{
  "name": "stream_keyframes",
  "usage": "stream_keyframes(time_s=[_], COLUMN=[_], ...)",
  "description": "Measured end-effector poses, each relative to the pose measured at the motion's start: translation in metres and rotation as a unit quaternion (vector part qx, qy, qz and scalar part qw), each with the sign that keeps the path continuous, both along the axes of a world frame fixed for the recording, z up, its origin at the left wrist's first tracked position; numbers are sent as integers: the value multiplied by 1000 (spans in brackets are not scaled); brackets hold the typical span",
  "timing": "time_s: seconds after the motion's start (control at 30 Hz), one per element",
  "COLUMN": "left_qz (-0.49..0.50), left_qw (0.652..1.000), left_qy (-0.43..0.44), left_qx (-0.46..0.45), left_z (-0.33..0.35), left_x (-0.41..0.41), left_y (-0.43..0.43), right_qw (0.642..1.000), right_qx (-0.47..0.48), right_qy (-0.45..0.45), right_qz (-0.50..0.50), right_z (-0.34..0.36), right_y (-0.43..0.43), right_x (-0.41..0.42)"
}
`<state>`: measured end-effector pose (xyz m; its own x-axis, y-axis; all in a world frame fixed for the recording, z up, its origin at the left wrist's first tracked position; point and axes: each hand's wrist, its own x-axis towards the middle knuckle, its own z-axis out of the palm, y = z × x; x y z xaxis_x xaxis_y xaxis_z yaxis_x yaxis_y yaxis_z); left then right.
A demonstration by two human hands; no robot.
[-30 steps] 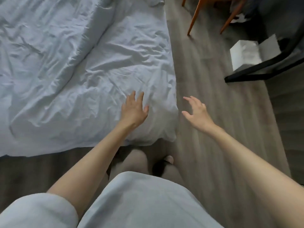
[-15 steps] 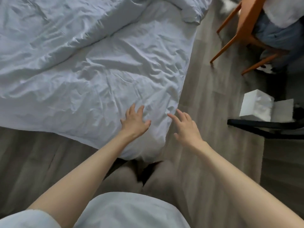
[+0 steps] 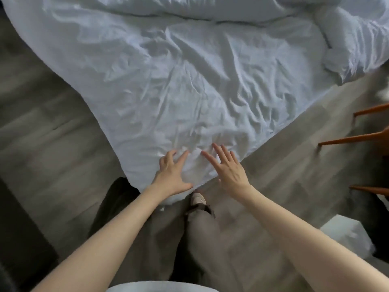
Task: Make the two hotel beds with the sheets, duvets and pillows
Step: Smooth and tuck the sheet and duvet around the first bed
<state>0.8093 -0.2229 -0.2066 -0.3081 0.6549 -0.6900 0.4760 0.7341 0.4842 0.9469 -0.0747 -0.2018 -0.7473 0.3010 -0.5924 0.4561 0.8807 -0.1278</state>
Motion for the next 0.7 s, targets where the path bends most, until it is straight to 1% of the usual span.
stream_keyframes(time_s=[0.07, 0.1, 0.17, 0.27, 0.33, 0.43, 0.5, 0.57, 0.63, 0.7], left_qz=[33, 36, 11, -17, -16, 5, 34, 51, 68, 116], left_qw=[998, 996, 989, 954, 936, 939, 946, 947, 940, 939], left_qy=[55, 83, 143, 284, 338, 340, 321, 317, 334, 324], left_qx=[14, 4, -45, -91, -94, -50, -18, -12, -17, -2], left_z=[-11, -17, -32, -53, -64, -66, -62, -57, -56, -55], left_x=[25, 37, 57, 76, 78, 68, 63, 63, 64, 64], left_y=[-4, -3, -2, -3, -5, -10, -16, -20, -22, -25], right_qw=[999, 997, 992, 989, 986, 973, 970, 971, 969, 969], right_qx=[9, 17, 43, 63, 70, 91, 84, 72, 80, 83], right_qy=[36, 56, 89, 83, 105, 164, 178, 176, 171, 154], right_qz=[32, 48, 76, 104, 112, 134, 140, 145, 159, 173], right_z=[-14, -21, -35, -50, -59, -68, -66, -60, -56, -53], right_y=[10, 14, 20, 25, 26, 28, 29, 30, 28, 22], right_x=[5, 7, 10, 6, 0, -9, -14, -19, -22, -22])
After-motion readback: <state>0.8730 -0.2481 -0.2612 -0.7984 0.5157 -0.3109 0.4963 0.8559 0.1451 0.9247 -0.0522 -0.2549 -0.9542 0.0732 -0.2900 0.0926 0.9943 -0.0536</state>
